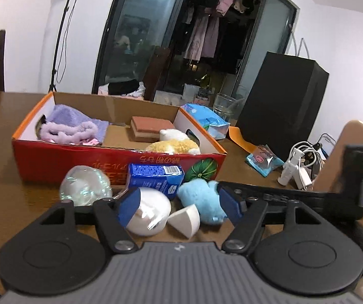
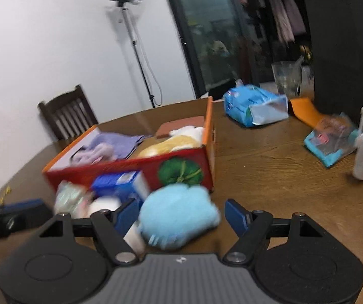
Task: Organize soft objects
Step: 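Grasp the light blue fluffy plush with both grippers, then carry the blue plush into the box and open both grippers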
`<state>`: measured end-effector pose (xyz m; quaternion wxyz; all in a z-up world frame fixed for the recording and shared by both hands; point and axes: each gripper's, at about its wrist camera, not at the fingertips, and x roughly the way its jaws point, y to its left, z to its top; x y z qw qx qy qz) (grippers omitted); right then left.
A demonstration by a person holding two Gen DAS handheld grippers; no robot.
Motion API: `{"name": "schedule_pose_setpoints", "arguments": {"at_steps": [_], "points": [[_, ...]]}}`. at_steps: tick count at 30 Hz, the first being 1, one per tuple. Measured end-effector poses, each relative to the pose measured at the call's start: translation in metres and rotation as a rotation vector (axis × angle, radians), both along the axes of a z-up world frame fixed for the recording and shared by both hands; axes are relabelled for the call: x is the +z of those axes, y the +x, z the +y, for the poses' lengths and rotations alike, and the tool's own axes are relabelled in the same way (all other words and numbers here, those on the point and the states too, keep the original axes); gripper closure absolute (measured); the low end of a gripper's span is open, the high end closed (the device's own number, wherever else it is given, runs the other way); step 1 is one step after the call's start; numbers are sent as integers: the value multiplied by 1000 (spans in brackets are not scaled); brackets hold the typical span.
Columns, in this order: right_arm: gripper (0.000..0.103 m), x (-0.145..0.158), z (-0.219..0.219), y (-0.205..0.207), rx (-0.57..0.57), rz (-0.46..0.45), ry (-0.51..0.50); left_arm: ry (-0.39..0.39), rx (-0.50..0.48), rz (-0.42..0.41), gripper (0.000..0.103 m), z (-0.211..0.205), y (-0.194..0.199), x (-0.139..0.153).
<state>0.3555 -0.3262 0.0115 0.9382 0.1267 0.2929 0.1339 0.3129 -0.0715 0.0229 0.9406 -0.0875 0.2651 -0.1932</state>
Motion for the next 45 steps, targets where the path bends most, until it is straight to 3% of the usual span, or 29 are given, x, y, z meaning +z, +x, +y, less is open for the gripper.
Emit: {"name": "schedule_pose_setpoints", "arguments": {"at_steps": [4, 5, 7, 8, 11, 14, 16, 20, 24, 28, 31, 35, 41, 45], "points": [[29, -15, 7, 27, 23, 45, 18, 17, 14, 31, 31, -4, 11, -10], [39, -18, 10, 27, 39, 52, 1, 22, 17, 34, 31, -3, 11, -11], [44, -18, 10, 21, 66, 34, -11, 24, 20, 38, 31, 0, 7, -13], [50, -16, 7, 16, 66, 32, -11, 24, 22, 41, 31, 1, 4, -13], [53, -16, -9, -6, 34, 41, 10, 25, 31, 63, 31, 6, -11, -17], [55, -21, -27, -46, 35, 60, 88, 35, 6, 84, 30, 8, -38, -28], [62, -23, -26, -76, 65, 80, 135, 10, -31, 110, 30, 10, -54, -36], [62, -22, -2, -118, 173, 50, 211, -48, -61, 161, 30, 16, -73, -43], [60, -12, -13, -138, 141, -3, 218, -51, -54, 147, 30, 19, -84, -38], [60, -14, -17, -144, 124, 21, 214, -90, -68, 167, 30, 15, -80, -39], [60, -24, -8, -141, 133, 44, 212, -111, -82, 210, 35, 10, -74, -47], [60, -34, -2, -134, 141, 58, 227, -143, -129, 247, 62, 8, -72, -55], [66, -34, 5, -124, 181, 89, 243, -191, -117, 246, 66, 15, -68, -52], [66, 4, 12, -103, 200, -8, 225, -203, -122, 115, 66, 23, -39, -11]]}}
